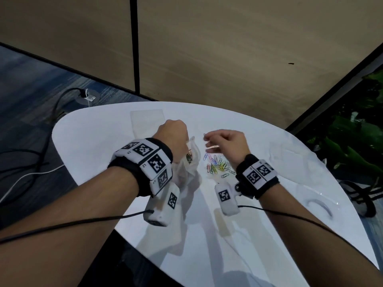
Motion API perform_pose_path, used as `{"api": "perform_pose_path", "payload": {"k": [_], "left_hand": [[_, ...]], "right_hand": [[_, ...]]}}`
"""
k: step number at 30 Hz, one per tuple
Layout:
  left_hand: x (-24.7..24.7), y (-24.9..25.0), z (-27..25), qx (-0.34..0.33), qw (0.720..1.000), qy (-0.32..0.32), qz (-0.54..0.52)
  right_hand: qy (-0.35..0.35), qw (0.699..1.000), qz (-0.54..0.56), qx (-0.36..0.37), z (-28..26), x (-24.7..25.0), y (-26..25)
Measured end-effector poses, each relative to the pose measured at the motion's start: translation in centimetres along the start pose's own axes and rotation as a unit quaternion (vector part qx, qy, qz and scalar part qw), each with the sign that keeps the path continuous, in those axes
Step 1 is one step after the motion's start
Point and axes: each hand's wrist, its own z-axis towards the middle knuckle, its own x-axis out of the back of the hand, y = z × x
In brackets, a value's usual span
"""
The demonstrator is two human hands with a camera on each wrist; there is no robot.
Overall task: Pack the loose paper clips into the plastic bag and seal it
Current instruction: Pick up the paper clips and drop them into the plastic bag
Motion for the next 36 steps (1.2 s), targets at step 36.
{"api": "perform_pose_path", "payload": {"k": [36], "left_hand": [[0.7,-0.5,0.0,-0.006,0.999,-0.031,0.009]], "right_hand": [[-0.013,0.986,0.051,-0.156,1.7,3.0,1.2]]}}
